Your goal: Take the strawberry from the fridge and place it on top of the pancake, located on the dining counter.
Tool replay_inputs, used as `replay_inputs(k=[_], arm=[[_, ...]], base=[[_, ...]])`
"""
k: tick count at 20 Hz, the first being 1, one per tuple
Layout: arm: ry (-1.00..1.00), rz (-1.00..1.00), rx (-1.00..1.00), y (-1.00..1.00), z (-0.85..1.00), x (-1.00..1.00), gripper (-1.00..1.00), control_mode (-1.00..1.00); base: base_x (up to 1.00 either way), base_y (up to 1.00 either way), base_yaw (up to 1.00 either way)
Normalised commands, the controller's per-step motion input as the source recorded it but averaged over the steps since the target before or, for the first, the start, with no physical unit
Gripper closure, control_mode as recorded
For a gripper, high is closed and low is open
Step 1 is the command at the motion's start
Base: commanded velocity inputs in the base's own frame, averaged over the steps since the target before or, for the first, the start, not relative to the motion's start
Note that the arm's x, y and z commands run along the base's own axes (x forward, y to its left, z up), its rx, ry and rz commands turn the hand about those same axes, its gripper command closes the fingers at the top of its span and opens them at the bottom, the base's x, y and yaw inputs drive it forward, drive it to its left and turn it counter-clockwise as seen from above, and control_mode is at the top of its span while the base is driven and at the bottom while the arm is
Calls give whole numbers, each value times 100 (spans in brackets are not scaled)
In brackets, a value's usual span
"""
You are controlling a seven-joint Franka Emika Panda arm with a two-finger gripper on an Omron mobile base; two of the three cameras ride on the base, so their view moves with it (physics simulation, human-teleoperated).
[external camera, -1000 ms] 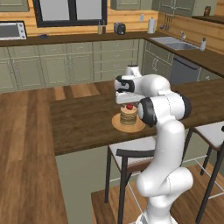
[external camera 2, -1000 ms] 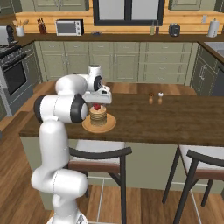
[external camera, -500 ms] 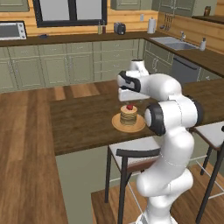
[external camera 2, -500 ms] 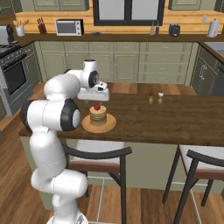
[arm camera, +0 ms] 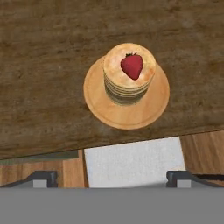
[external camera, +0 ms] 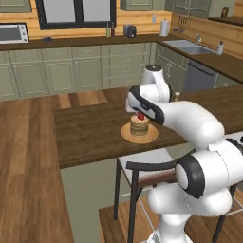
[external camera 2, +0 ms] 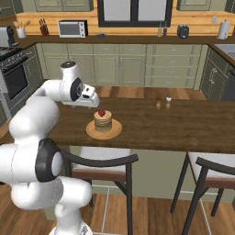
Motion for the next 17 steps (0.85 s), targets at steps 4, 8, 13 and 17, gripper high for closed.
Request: replay_inputs(k=[4, 8, 13, 17], arm=[[-12, 0, -9, 99, 66, -100, -100, -100], [-20, -3, -3, 46, 13, -100, -100, -100], [-5, -2, -9, 45, 2, -100, -100, -100], [0, 0, -10, 34, -31, -100, -100, -100]], base=[[0, 0, 0], [0, 0, 0], [0, 0, 0], [0, 0, 0]])
